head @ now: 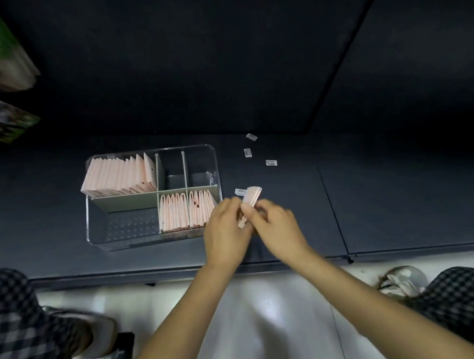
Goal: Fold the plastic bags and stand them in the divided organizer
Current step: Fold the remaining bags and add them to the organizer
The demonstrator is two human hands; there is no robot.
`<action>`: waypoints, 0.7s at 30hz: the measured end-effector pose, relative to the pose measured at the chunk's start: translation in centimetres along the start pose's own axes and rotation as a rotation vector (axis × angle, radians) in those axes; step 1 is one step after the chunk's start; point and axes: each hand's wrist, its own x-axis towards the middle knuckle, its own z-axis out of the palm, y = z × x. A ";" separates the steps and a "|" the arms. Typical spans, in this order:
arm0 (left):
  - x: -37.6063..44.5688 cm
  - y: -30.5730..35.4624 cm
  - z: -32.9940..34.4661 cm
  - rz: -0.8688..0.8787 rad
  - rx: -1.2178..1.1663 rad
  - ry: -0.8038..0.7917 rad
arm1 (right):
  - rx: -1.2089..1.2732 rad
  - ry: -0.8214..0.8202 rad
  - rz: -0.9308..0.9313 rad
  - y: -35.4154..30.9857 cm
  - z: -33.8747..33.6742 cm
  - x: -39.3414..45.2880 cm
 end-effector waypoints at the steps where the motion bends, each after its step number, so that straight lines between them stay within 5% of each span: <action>1: 0.0 -0.2 -0.2 0.051 0.013 -0.033 | 0.073 -0.027 0.043 -0.5 0.6 -0.1; 5: 1.1 -2.2 -2.4 0.185 -0.040 -0.206 | 0.259 -0.001 0.189 -0.7 1.4 1.5; 9: 3.1 -5.5 -4.7 0.300 0.313 -0.154 | 0.439 -0.004 0.264 -0.6 1.0 2.8; 13: 4.6 -8.1 -5.9 0.484 0.728 -0.359 | 0.257 -0.025 0.219 -0.1 0.7 3.8; 17: 5.7 -8.6 -5.7 0.743 0.796 -0.427 | 0.169 -0.021 0.172 -0.2 1.4 4.7; 21: 6.3 -9.2 -5.7 0.795 0.832 -0.375 | 0.201 -0.036 0.169 -0.8 2.4 5.6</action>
